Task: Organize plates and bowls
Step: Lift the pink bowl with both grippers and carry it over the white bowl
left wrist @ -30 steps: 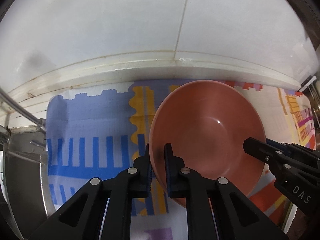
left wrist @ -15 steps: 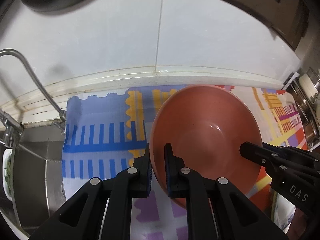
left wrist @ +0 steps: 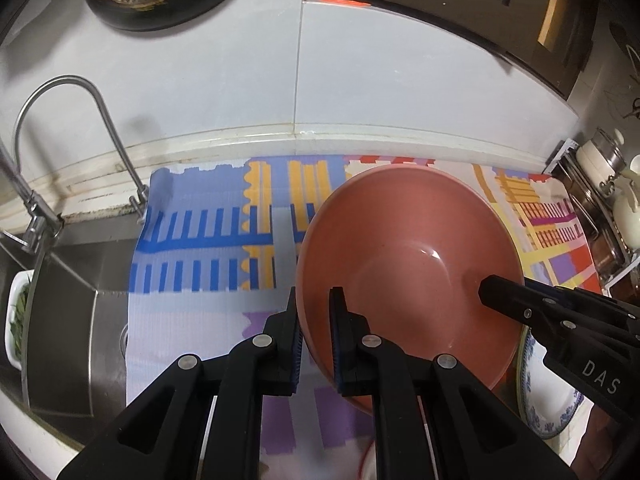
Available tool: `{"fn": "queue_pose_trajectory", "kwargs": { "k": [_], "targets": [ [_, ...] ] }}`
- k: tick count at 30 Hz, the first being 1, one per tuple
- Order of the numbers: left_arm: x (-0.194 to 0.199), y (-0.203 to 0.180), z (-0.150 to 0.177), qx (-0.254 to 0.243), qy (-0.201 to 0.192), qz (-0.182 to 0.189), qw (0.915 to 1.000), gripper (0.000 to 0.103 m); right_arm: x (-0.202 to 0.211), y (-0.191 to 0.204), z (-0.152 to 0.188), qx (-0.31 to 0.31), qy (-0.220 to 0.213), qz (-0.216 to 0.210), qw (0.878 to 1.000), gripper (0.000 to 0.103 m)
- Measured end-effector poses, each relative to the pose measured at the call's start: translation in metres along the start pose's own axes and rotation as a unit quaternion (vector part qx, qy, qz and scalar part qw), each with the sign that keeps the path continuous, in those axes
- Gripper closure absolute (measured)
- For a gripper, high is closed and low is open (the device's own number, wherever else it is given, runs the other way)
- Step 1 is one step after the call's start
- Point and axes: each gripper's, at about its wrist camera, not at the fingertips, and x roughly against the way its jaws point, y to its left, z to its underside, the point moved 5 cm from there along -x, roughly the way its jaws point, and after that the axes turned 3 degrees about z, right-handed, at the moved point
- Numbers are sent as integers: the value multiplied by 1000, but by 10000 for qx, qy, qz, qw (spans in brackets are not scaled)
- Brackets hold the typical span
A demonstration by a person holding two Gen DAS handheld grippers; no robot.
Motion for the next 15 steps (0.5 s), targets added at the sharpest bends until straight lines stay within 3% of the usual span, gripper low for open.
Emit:
{"fn": "queue_pose_trajectory", "kwargs": {
  "k": [15],
  "targets": [
    [46, -22, 42, 216, -212, -52, 9995, 90, 49, -1, 40, 281, -144, -170, 9994, 88]
  ]
}}
